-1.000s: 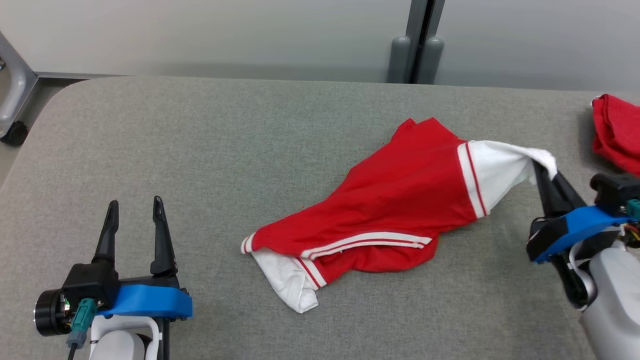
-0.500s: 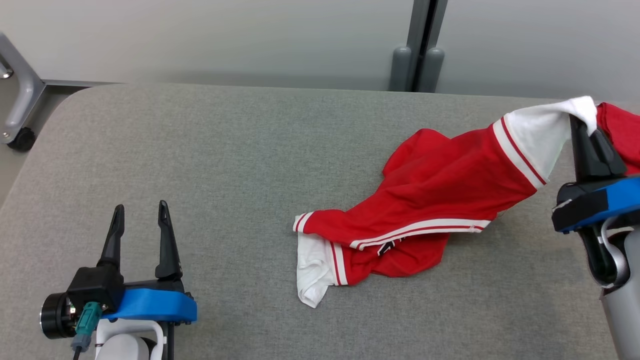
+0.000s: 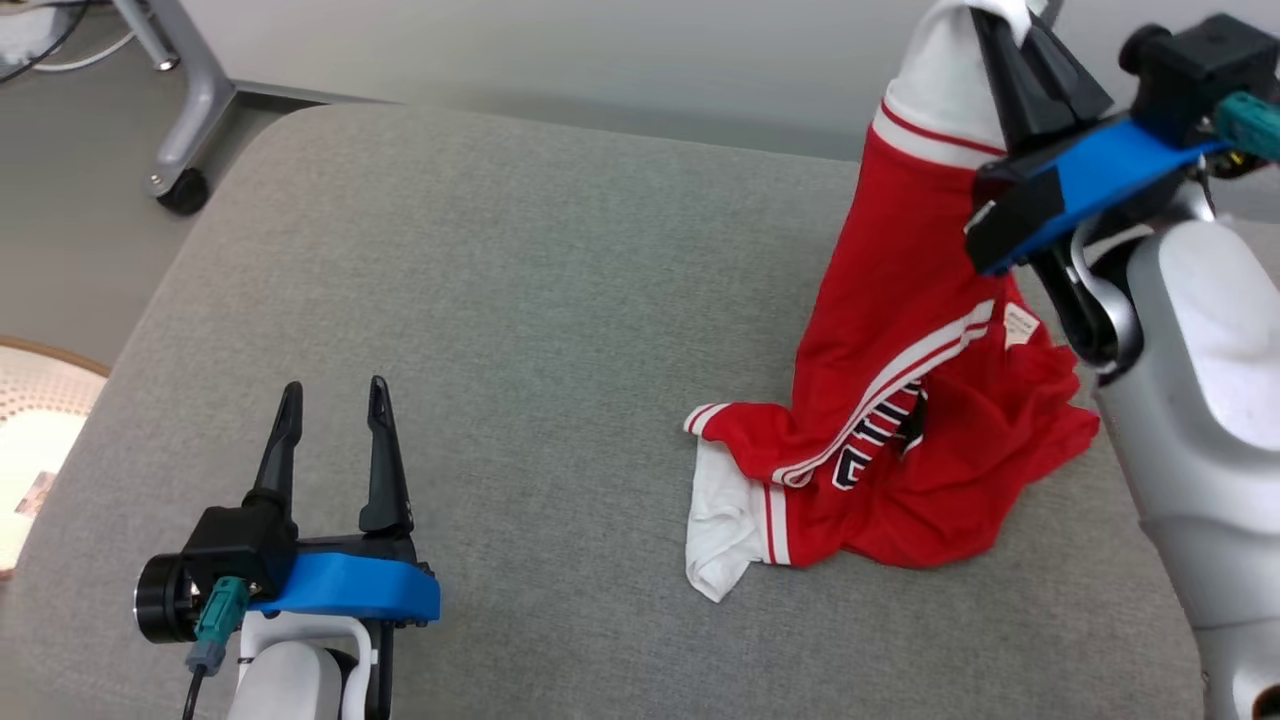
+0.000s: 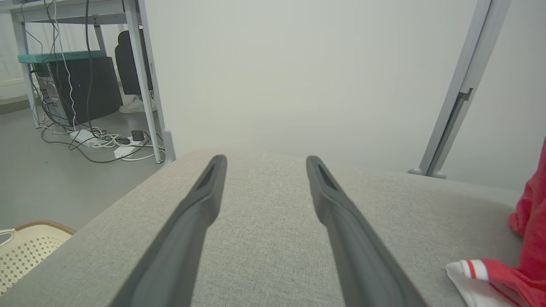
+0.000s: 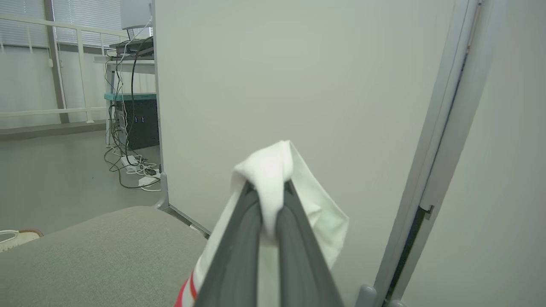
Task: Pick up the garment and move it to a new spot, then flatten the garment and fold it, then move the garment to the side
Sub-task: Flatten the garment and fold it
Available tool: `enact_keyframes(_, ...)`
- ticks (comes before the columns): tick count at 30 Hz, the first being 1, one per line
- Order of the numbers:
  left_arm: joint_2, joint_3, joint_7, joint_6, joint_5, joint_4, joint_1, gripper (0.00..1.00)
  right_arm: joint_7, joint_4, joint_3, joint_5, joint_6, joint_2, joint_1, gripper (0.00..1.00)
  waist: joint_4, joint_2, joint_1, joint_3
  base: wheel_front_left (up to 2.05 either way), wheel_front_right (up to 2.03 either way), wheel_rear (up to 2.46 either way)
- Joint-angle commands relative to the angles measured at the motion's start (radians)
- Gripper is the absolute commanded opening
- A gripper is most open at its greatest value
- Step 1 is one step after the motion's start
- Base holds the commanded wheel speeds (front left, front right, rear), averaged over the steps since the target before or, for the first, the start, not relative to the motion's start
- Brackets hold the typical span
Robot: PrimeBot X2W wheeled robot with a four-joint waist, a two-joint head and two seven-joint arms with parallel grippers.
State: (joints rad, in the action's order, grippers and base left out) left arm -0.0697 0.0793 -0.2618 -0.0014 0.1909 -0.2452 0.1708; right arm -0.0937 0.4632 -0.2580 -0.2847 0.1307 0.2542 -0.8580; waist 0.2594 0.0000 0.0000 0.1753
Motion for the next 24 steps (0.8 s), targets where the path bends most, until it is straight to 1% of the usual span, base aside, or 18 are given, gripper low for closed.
enact_keyframes(1, 0.002, 0.003, -0.004, -0.006, -0.003, -0.003, 0.014, 1.0, -0.006, 0.027, -0.017, 0.005, 0.0, -0.011, -0.043, 0.0, 0.033, 0.0, 0.0, 0.021, 0.0, 0.0, 0.0)
enact_keyframes(8, 0.015, 0.023, -0.004, -0.009, 0.01, -0.012, 0.032, 1.0, -0.035, 0.229, -0.1, 0.023, 0.0, -0.066, -0.251, 0.0, 0.116, 0.0, 0.0, 0.049, 0.0, 0.0, 0.0)
enact_keyframes(13, 0.019, 0.045, -0.004, -0.005, 0.019, -0.009, 0.046, 1.0, -0.078, 0.385, -0.112, 0.025, 0.0, -0.109, -0.369, 0.0, 0.16, 0.0, 0.0, 0.073, 0.0, 0.0, 0.0)
enact_keyframes(16, 0.02, 0.054, -0.004, 0.001, 0.028, -0.004, 0.048, 1.0, -0.1, 0.471, -0.123, 0.024, 0.0, -0.132, -0.404, 0.0, 0.172, 0.0, 0.0, 0.085, 0.0, 0.0, 0.0)
enact_keyframes(17, 0.02, 0.058, -0.004, 0.004, 0.032, -0.002, 0.049, 1.0, -0.102, 0.502, -0.134, 0.029, 0.0, -0.138, -0.409, 0.6, 0.173, 0.0, 0.0, 0.09, 0.0, 0.0, 0.0)
enact_keyframes(18, 0.02, 0.064, -0.004, 0.007, 0.036, -0.001, 0.051, 1.0, -0.096, 0.534, -0.145, 0.029, 0.0, -0.144, -0.408, 1.0, 0.174, 0.0, 0.0, 0.092, 0.0, 0.0, 0.0)
enact_keyframes(21, 0.02, 0.075, -0.004, 0.017, 0.046, 0.001, 0.059, 1.0, -0.113, 0.594, -0.17, 0.019, 0.0, -0.153, -0.404, 1.0, 0.167, 0.0, 0.0, 0.1, 0.0, 0.0, 0.0)
enact_keyframes(24, 0.02, 0.076, -0.004, 0.022, 0.041, 0.0, 0.063, 1.0, -0.133, 0.635, -0.197, 0.006, 0.0, -0.151, -0.38, 1.0, 0.145, 0.0, 0.0, 0.104, 0.0, 0.0, 0.0)
